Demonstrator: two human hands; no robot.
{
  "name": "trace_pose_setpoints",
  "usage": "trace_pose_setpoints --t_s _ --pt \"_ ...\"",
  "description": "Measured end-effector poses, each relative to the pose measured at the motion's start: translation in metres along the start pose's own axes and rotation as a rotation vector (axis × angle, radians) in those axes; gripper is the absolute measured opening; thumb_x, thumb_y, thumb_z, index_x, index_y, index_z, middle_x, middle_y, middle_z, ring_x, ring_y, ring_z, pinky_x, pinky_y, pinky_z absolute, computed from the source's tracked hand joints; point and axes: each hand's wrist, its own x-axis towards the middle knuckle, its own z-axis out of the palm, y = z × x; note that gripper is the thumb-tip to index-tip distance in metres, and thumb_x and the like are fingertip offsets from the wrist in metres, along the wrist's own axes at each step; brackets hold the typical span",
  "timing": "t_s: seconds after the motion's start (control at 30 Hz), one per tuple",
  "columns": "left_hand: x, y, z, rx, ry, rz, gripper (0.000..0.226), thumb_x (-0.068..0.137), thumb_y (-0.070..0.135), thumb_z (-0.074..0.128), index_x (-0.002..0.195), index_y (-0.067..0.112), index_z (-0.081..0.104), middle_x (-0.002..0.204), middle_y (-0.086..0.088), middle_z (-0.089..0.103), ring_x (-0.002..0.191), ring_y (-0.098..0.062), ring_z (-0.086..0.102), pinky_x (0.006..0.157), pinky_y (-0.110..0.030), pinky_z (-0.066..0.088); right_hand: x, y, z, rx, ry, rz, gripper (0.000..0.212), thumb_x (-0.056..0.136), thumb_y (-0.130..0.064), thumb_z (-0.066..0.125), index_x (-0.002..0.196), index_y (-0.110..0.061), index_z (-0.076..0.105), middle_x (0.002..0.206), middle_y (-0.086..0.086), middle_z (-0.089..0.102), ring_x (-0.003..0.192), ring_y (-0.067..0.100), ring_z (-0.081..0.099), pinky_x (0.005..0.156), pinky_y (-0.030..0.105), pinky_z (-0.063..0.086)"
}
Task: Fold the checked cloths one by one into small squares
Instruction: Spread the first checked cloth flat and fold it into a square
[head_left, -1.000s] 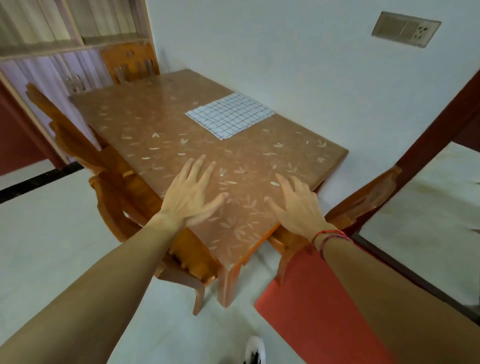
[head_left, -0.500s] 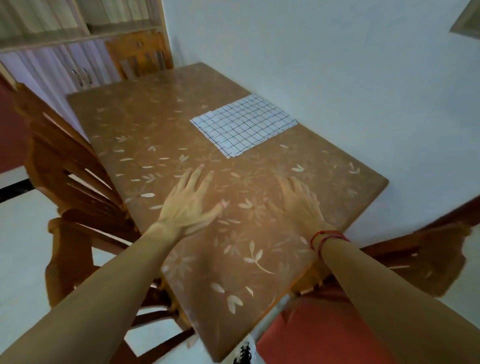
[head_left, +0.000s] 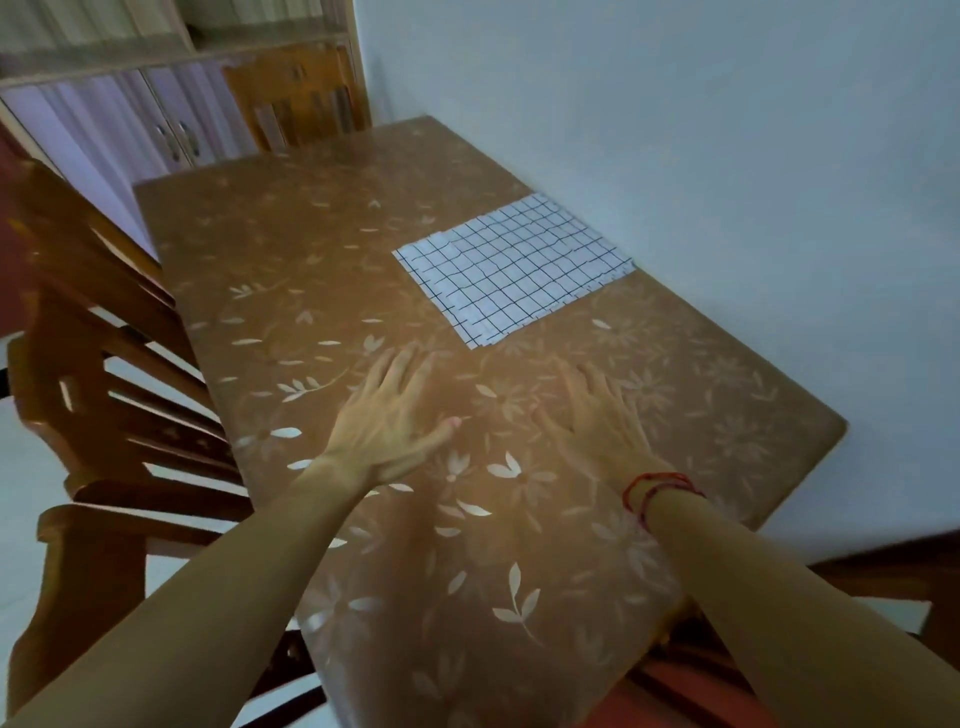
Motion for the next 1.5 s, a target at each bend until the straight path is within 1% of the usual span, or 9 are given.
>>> trace_pose_setpoints --t_s 0.23,0.47,0.57,0.7,0.93,1.1,1.3,1.4,1.5 --pt "0.045 -0.028 0.022 -0.008 -0.069 -0.009 0.085 0.083 0.072 0.034 0.153 0.026 0.016 0.162 -0.002 0.007 0.149 -0.023 0.0 0.117 -0.049 0.024 0.043 -0.001 0.028 0.0 -0.05 0.052 0.067 0.088 -0.051 0.046 0.147 -0.028 0.024 0.151 0.006 0.03 0.133 0.025 0.032 0.11 0.042 0.027" --pt "0.109 -0.056 0.055 0.016 -0.12 0.012 0.088 0.081 0.073 0.027 0.153 0.025 0.011 0.162 -0.003 0.006 0.148 -0.025 0.004 0.116 -0.049 0.025 0.103 0.008 0.068 -0.047 -0.079 0.072 0.071 0.089 -0.058 0.04 0.148 -0.022 0.024 0.147 0.005 0.034 0.13 0.025 0.035 0.108 0.043 0.029" --pt "0.137 -0.063 0.075 0.016 -0.122 0.027 0.092 0.078 0.075 0.022 0.152 0.021 0.016 0.161 -0.004 0.01 0.148 -0.025 0.007 0.115 -0.049 0.022 0.136 0.02 0.087 -0.054 -0.066 0.077 0.062 0.09 -0.055 0.043 0.141 -0.021 0.034 0.144 0.003 0.036 0.13 0.023 0.036 0.104 0.041 0.033" --pt "0.177 -0.076 0.113 -0.009 -0.142 0.012 0.088 0.082 0.072 0.036 0.152 0.022 0.015 0.161 -0.002 0.01 0.148 -0.024 0.006 0.113 -0.05 0.031 0.177 0.038 0.12 -0.094 -0.051 0.023 0.054 0.092 -0.051 0.042 0.138 -0.024 0.036 0.142 0.005 0.039 0.126 0.024 0.039 0.104 0.043 0.037" --pt "0.229 -0.089 0.161 -0.018 -0.129 -0.001 0.082 0.087 0.066 0.043 0.152 0.024 0.016 0.161 0.001 0.008 0.148 -0.019 0.005 0.114 -0.044 0.023 0.226 0.057 0.169 -0.116 -0.041 0.002 0.061 0.093 -0.049 0.041 0.146 -0.023 0.028 0.148 0.01 0.035 0.135 0.026 0.03 0.109 0.047 0.029" --pt "0.258 -0.093 0.181 -0.022 -0.115 0.0 0.081 0.089 0.067 0.042 0.152 0.023 0.017 0.162 0.002 0.01 0.148 -0.021 0.006 0.116 -0.044 0.022 0.251 0.062 0.188 -0.194 -0.02 0.008 0.064 0.093 -0.058 0.036 0.147 -0.025 0.026 0.157 0.014 0.021 0.146 0.028 0.013 0.118 0.048 0.007" --pt "0.281 -0.09 0.201 -0.082 -0.092 -0.009 0.068 0.099 0.049 0.038 0.154 0.017 0.012 0.163 -0.002 0.006 0.149 -0.018 0.0 0.119 -0.042 0.012 0.265 0.06 0.206 -0.118 -0.074 0.007 0.069 0.094 -0.058 0.033 0.152 -0.024 0.015 0.161 0.008 0.008 0.149 0.022 0.0 0.12 0.047 0.004" --pt "0.283 -0.089 0.21 -0.085 -0.086 -0.026 0.063 0.1 0.044 0.037 0.153 0.016 0.018 0.162 -0.002 0.013 0.149 -0.016 0.005 0.119 -0.041 0.012 0.266 0.059 0.211 -0.122 -0.083 0.002 0.069 0.095 -0.056 0.033 0.152 -0.023 0.015 0.161 0.008 0.012 0.149 0.022 0.003 0.12 0.048 0.004" --pt "0.28 -0.088 0.214 -0.057 0.004 0.035 0.049 0.098 0.038 0.042 0.142 0.017 0.039 0.151 -0.001 0.038 0.144 -0.016 0.024 0.114 -0.041 0.021 0.265 0.061 0.214 -0.125 -0.077 -0.01 0.068 0.095 -0.054 0.034 0.152 -0.022 0.017 0.159 0.007 0.019 0.148 0.022 0.008 0.119 0.05 0.006"
